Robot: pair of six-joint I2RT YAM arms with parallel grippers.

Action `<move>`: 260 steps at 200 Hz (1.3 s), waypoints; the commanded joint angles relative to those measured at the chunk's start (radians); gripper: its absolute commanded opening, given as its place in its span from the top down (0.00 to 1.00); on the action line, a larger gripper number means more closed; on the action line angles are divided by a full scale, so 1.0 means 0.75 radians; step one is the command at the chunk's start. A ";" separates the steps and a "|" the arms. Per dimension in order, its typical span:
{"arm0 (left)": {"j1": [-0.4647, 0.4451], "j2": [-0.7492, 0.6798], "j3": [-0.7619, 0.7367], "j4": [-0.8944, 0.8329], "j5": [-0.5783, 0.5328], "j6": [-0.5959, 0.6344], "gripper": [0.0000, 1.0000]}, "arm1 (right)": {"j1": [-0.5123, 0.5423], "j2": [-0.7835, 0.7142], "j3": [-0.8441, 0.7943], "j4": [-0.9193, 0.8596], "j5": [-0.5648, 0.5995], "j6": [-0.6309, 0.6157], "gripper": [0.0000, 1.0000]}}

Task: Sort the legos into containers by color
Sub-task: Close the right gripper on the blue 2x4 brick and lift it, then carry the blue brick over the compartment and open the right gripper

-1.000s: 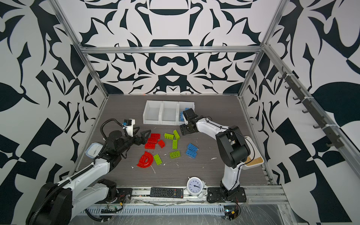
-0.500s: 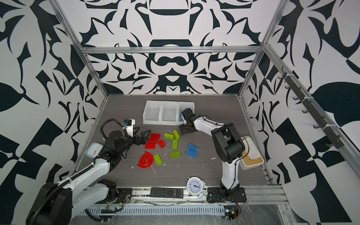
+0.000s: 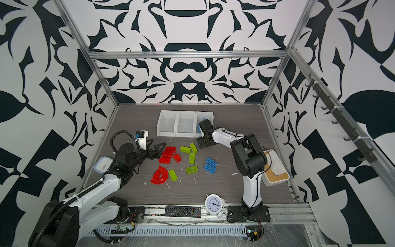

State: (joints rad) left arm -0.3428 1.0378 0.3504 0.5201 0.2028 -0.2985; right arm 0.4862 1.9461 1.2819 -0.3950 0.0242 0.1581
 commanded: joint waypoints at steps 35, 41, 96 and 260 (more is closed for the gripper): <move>-0.003 -0.009 0.001 0.024 0.006 0.001 0.00 | 0.006 -0.044 0.024 -0.013 0.025 0.001 0.33; -0.003 -0.009 0.002 0.023 0.007 0.001 0.00 | 0.005 -0.053 0.023 -0.017 0.026 0.000 0.35; -0.003 -0.010 0.001 0.023 0.007 0.000 0.00 | 0.005 -0.183 -0.013 -0.041 0.027 0.002 0.42; -0.003 -0.031 -0.005 0.014 -0.006 0.007 0.00 | -0.148 0.087 0.763 -0.280 -0.090 -0.227 0.44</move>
State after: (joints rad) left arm -0.3428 1.0313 0.3504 0.5198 0.2024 -0.2981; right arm 0.3954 1.9656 1.7313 -0.5426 -0.0154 0.0288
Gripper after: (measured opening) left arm 0.996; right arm 0.674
